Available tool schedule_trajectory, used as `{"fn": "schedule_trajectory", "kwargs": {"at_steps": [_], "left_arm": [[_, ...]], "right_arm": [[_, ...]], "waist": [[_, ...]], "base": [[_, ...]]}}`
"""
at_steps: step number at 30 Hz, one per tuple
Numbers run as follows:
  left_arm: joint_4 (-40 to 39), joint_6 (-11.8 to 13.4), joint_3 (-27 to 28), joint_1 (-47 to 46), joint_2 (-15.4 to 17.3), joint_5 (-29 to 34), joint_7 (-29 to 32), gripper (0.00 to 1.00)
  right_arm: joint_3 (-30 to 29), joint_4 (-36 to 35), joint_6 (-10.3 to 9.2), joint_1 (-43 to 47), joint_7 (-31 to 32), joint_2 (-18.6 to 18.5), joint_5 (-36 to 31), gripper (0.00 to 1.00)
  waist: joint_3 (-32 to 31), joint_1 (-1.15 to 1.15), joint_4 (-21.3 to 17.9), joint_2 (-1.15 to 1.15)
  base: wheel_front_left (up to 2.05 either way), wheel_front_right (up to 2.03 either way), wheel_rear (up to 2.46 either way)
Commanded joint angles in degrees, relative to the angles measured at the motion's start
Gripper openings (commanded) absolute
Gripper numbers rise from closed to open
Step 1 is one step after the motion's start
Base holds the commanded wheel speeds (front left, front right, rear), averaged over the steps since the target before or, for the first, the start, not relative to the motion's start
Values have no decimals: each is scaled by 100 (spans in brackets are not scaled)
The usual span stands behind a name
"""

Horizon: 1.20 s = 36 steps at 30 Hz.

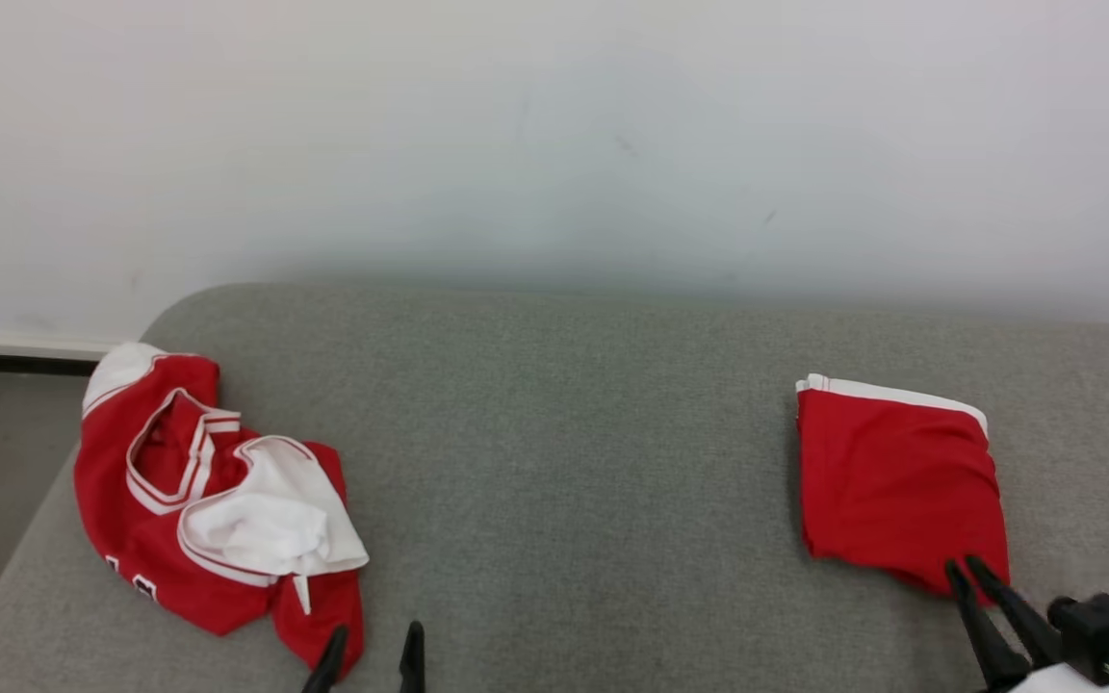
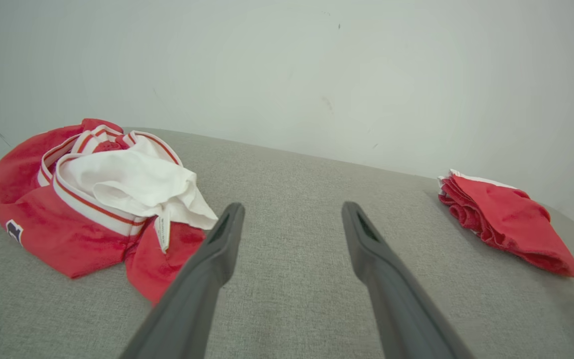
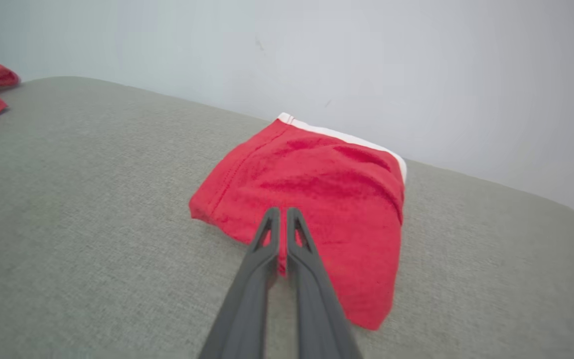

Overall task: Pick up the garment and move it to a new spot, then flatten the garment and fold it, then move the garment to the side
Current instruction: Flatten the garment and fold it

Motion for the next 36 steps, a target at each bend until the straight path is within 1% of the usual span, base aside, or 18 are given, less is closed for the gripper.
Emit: {"fn": "schedule_trajectory", "kwargs": {"at_steps": [1, 5, 7, 12, 15, 23, 29, 36], "left_arm": [[25, -30, 85, 84, 20, 91, -1, 100], [74, -55, 204, 177, 21, 148, -1, 100], [109, -77, 251, 217, 20, 178, -1, 100], [158, -124, 364, 371, 20, 225, -1, 100], [156, -129, 424, 442, 20, 271, -1, 100], [177, -178, 514, 531, 20, 408, -1, 100], [134, -177, 512, 548, 20, 424, -1, 100], [132, -191, 482, 545, 20, 417, -1, 100]], "right_arm": [[-273, -335, -1, 387, -12, -78, -71, 100], [-923, -1078, -1, 1045, -13, -133, -172, 100], [-1192, -1372, -1, 1347, -14, -86, -235, 100], [-1808, -1796, -1, 1891, -14, 85, -356, 100], [-2039, -1918, -1, 2137, -14, 220, -371, 100], [-2370, -2095, -1, 2415, -14, 407, -456, 100], [-2417, -2134, -1, 2455, -15, 499, -478, 100], [-2385, -2123, -1, 2421, -15, 516, -438, 100]], "waist": [[-76, 0, -94, 0], [-151, 0, -212, 0], [-189, 0, -262, 0], [-264, 0, -333, 0], [-297, 0, -332, 0], [-355, 0, -306, 0], [-386, 0, -339, 0], [-375, 0, -382, 0]], "base": [[0, 0, 0], [0, 0, 0], [0, 0, 0], [0, 0, 0], [0, 0, 0], [0, 0, 0], [0, 0, 0], [0, 0, 0]]}}
